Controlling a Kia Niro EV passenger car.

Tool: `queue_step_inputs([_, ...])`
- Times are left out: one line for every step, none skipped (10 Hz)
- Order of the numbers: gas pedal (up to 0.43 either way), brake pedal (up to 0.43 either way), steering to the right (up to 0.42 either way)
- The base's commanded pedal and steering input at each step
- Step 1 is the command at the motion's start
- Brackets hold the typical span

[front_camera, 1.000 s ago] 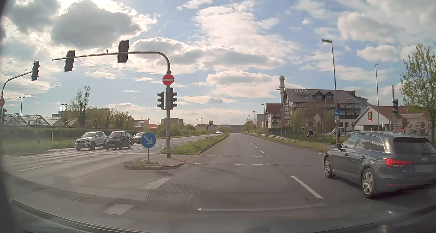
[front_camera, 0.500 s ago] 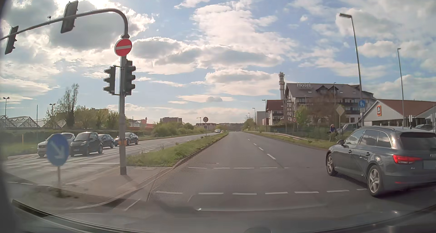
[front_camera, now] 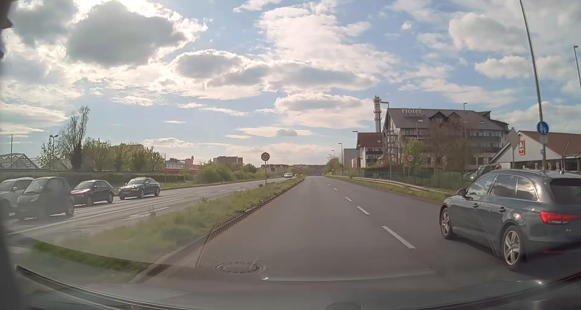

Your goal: Follow the waypoints while adhering to traffic rules and regulations

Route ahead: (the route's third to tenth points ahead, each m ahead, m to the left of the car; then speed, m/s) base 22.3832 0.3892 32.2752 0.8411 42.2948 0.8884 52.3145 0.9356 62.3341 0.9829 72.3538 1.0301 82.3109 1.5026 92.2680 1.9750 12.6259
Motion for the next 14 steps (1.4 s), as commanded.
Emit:
queue_step_inputs([0.169, 0.000, -0.003])
queue_step_inputs([0.150, 0.000, -0.004])
queue_step_inputs([0.079, 0.000, -0.004])
queue_step_inputs([0.047, 0.000, -0.004])
queue_step_inputs([0.047, 0.000, -0.004])
queue_step_inputs([0.008, 0.000, -0.004])
queue_step_inputs([0.008, 0.000, -0.004])
queue_step_inputs([0.008, 0.000, -0.004])
queue_step_inputs([0.008, 0.000, -0.004])
queue_step_inputs([0.008, 0.000, -0.004])
queue_step_inputs([0.008, 0.000, -0.004])
queue_step_inputs([0.008, 0.000, -0.004])
queue_step_inputs([0.008, 0.000, -0.004])
queue_step_inputs([0.008, 0.000, -0.004])
